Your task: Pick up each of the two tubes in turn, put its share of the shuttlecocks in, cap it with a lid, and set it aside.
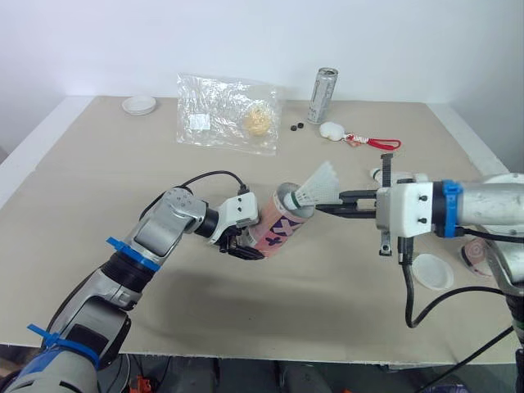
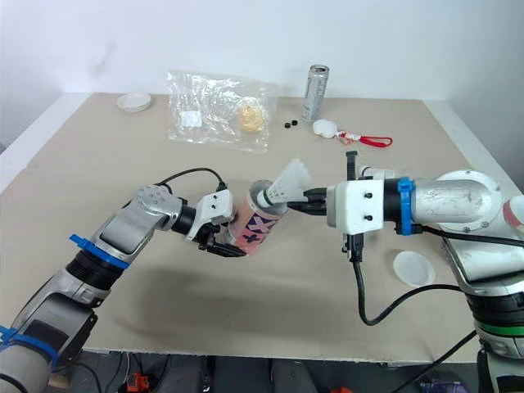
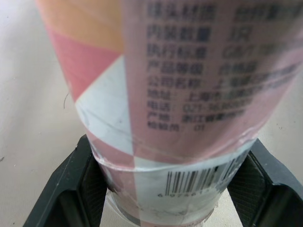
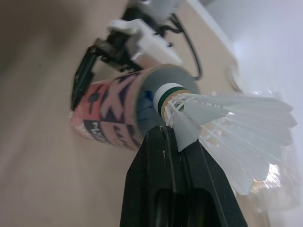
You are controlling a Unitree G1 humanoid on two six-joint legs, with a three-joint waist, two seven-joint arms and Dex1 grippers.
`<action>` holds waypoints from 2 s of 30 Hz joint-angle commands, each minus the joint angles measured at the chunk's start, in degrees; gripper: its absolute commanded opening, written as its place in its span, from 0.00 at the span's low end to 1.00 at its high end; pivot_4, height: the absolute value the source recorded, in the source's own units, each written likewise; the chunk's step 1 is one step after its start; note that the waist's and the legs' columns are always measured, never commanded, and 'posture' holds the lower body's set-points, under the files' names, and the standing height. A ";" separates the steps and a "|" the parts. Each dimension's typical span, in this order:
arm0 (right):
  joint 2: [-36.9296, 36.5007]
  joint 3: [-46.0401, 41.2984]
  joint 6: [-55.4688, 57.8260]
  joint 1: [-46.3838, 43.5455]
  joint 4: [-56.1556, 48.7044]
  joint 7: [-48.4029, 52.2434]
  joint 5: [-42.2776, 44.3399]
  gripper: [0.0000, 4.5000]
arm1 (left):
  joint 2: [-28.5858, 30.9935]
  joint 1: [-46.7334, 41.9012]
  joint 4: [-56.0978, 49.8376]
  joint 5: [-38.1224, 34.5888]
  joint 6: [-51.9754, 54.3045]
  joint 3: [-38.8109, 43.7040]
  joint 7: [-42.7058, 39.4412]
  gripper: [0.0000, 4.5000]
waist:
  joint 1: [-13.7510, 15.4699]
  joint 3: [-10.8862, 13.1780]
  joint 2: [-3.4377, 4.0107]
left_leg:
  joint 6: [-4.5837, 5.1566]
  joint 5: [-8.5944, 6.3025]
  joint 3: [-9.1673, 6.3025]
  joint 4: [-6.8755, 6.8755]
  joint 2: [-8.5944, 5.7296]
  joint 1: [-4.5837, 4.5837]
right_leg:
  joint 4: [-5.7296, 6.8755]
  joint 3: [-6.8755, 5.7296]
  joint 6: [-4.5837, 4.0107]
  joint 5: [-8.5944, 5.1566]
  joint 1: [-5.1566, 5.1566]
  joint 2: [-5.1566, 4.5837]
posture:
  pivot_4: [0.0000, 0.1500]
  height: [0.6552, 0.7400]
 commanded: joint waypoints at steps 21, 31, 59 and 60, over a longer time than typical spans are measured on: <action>15.47 -22.10 33.92 3.30 15.84 -41.53 9.02 0.98 | 0.67 0.40 -2.07 -0.04 0.73 0.13 0.93 0.65 | 0.14 -0.12 -0.19 | 0.00 0.00 -0.03 0.11 -0.01 -0.06 | 0.03 -0.01 0.20 0.22 0.01 -0.02 | 1.00 1.00; 21.49 -18.35 30.56 -0.53 28.80 -46.90 2.31 0.98 | 0.56 0.28 -2.10 0.05 0.74 -0.02 0.77 0.65 | -0.20 -0.09 0.13 | 0.06 0.00 0.05 0.18 0.01 -0.02 | 0.08 0.08 0.27 0.35 -0.02 0.06 | 1.00 1.00; 26.15 -16.80 21.76 -17.20 59.78 -52.28 -3.39 0.78 | 1.13 2.46 -5.68 -1.03 4.14 0.72 2.86 0.65 | -0.71 -0.09 0.13 | 0.06 0.00 0.02 0.16 0.00 -0.07 | 0.06 0.10 0.30 0.31 -0.02 0.07 | 1.00 1.00; 26.26 -17.18 21.20 -17.85 60.99 -52.91 -3.25 0.64 | 1.12 2.53 -5.81 -1.05 4.22 0.74 2.95 0.65 | -0.71 -0.09 0.13 | 0.06 0.00 0.02 0.16 0.00 -0.07 | 0.06 0.10 0.30 0.31 -0.02 0.07 | 1.00 1.00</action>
